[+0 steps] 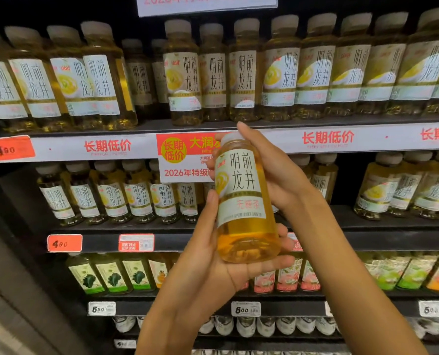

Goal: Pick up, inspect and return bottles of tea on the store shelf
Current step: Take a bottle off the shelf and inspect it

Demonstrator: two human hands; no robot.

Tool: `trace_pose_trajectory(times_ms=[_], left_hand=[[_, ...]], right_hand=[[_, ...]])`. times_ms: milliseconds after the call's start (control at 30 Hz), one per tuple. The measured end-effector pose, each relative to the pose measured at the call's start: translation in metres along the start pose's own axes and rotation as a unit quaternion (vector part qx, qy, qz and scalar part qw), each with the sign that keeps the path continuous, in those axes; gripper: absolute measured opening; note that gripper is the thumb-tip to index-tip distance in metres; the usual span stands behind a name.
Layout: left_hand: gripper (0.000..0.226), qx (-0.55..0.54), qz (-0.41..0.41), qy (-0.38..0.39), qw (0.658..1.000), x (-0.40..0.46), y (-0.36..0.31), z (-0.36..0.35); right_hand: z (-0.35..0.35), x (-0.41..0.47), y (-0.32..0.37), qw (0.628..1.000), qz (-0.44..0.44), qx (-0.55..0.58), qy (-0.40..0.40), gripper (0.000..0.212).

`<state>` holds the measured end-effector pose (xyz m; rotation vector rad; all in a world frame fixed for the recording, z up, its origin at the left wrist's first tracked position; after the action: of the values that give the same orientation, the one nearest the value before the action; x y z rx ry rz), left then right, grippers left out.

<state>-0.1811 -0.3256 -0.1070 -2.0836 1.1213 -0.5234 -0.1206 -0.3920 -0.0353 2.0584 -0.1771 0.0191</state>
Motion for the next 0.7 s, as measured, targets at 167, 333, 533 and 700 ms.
trace_pose_trajectory(times_ms=[167, 333, 533, 700], left_hand=[[0.057, 0.199, -0.101, -0.148, 0.963, 0.004, -0.019, 0.028], [0.049, 0.383, -0.192, -0.198, 0.882, -0.001, -0.03, 0.029], [0.056, 0.232, -0.166, -0.141, 0.948, 0.0, -0.023, 0.024], [0.074, 0.109, -0.099, -0.029, 0.989, 0.002, -0.013, 0.009]], right_hand=[[0.008, -0.009, 0.037, 0.978, 0.184, -0.083, -0.046, 0.025], [0.005, -0.02, 0.045, 0.95, 0.258, -0.158, -0.08, 0.029], [0.003, -0.017, 0.041, 0.966, 0.202, -0.159, -0.027, 0.039], [-0.012, -0.018, 0.034, 0.981, 0.175, -0.056, 0.06, 0.039]])
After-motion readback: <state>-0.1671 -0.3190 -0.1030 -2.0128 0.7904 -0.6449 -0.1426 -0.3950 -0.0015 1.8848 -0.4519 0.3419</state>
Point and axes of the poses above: each hand's wrist, its own x-axis towards the middle knuckle, its own z-axis out of the back of the hand, y = z × x, the point moved 9 cm from there along x, towards the middle knuckle, and after that the axes turned 10 degrees about -y, right-handed, at the moved point
